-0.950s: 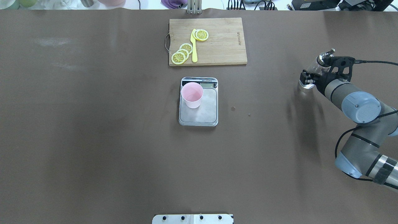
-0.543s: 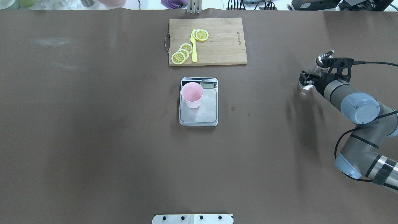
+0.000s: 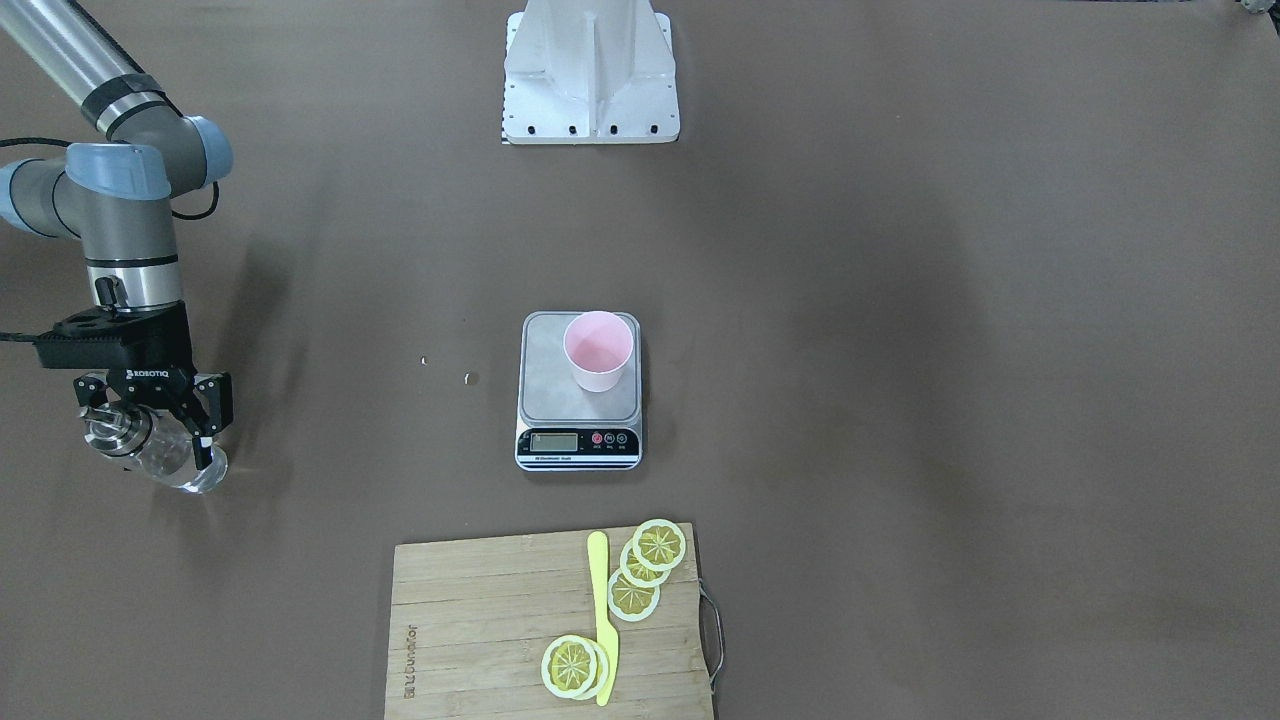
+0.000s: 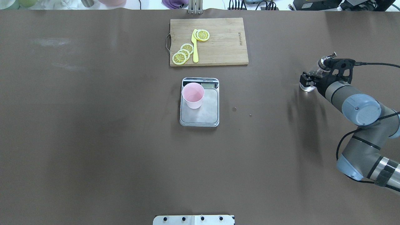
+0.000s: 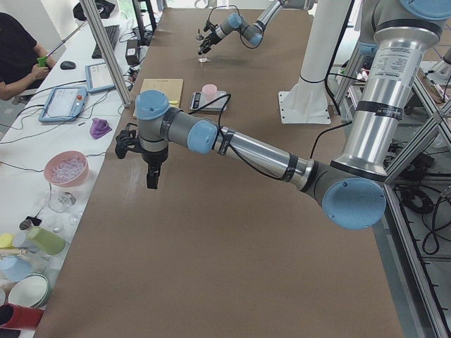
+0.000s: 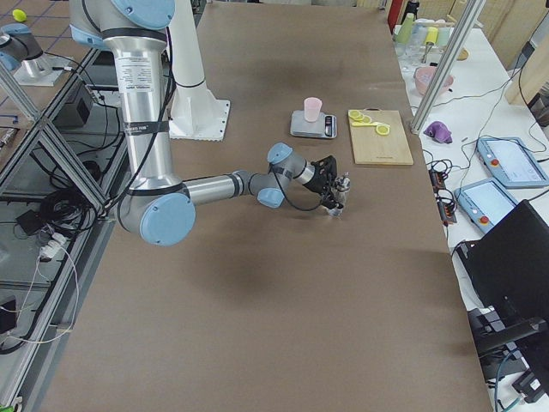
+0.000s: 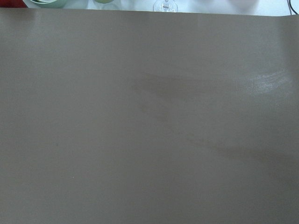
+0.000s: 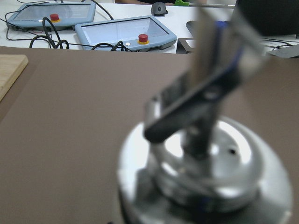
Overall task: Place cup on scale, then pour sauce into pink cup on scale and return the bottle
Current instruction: 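Lower the sauce bottle with the right gripper onto the table, then open the right gripper and pull it back from the bottle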
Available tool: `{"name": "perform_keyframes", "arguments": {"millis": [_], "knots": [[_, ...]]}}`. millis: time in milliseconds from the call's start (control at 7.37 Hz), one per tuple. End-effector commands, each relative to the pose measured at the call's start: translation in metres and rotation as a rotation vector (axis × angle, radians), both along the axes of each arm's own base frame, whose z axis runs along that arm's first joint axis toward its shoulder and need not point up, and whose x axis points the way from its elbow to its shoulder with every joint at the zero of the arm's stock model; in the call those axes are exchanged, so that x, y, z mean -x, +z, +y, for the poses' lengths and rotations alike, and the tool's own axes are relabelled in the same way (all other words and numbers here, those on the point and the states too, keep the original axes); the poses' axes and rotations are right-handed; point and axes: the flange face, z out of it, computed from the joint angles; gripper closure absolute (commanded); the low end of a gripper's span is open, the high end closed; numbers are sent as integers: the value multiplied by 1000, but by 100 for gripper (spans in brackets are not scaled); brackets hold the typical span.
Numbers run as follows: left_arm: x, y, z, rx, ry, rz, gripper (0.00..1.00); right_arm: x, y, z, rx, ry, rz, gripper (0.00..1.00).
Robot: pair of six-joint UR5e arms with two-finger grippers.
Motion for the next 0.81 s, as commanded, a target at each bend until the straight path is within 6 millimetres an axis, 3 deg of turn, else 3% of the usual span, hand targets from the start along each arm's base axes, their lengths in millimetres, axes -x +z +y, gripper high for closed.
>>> {"name": "perform_keyframes", "arguments": {"millis": [0, 272, 543, 679], "knots": [[0, 1, -1, 2, 0, 0, 2, -2, 2, 2, 0, 1, 2, 0], [0, 1, -1, 2, 0, 0, 2, -7, 7, 7, 8, -4, 6, 0], [0, 1, -1, 3, -1, 0, 2, -28, 7, 55, 20, -59, -12, 0], [0, 1, 0, 4, -1, 0, 2, -41, -8, 78, 29, -112, -54, 0]]}}
